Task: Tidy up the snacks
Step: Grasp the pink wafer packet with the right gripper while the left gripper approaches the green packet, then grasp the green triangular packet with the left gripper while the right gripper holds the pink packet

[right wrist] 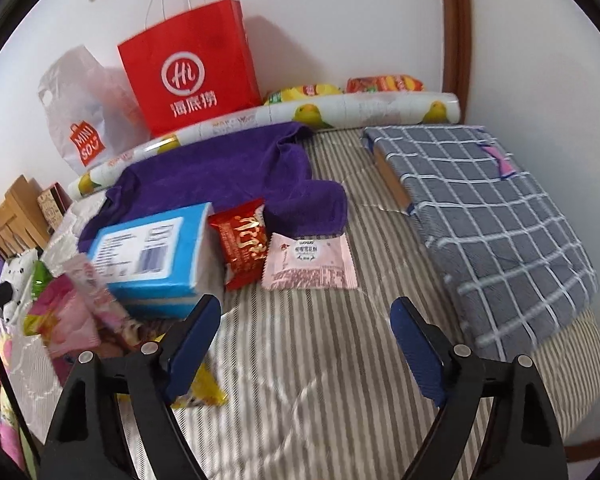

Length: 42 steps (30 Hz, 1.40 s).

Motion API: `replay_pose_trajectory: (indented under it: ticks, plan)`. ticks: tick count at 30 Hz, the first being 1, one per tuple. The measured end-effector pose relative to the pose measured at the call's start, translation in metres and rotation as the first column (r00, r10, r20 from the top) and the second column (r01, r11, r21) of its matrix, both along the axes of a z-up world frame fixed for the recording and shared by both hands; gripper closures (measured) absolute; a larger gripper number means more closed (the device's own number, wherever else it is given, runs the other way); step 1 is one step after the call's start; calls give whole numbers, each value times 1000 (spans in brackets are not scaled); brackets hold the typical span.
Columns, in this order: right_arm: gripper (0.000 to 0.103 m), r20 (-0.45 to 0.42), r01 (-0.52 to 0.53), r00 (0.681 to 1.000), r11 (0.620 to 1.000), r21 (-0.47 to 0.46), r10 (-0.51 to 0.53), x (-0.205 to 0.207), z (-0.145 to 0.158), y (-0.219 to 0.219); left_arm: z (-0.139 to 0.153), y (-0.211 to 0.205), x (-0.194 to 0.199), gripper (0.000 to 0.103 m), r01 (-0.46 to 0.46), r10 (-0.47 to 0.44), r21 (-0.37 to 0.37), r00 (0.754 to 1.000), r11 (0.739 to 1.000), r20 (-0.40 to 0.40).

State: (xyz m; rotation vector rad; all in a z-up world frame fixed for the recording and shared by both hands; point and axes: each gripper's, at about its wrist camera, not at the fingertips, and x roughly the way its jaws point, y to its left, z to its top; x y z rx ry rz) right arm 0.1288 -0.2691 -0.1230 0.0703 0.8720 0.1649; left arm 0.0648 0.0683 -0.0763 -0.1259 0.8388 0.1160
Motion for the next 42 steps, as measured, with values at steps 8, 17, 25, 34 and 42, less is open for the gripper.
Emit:
replay_pose_trajectory:
  ticks: [8,17,25,34,42]
  plan:
    - [16,-76,-6,997,1000,-9,5,53,-35,0,-8,20,11,1,-31,30,-40,999,999,-11]
    - [18,-98,-43,995,996,-73,35,77,-61,12,-14,37,17,1,-68,67,-35,998,997,-21]
    - [53,-46,-88,995,991,-105,84,70,-59,19,-24,50,20,1,-84,82,-54,996,995,-37]
    - [57,-19,-99,995,992,-78,98,51,-51,17,-25,57,14,1,-59,58,-98,998,993,-20]
    - [57,-10,-76,997,995,-62,75,28,-38,15,-35,50,20,1,-8,3,-100,999,995,-45]
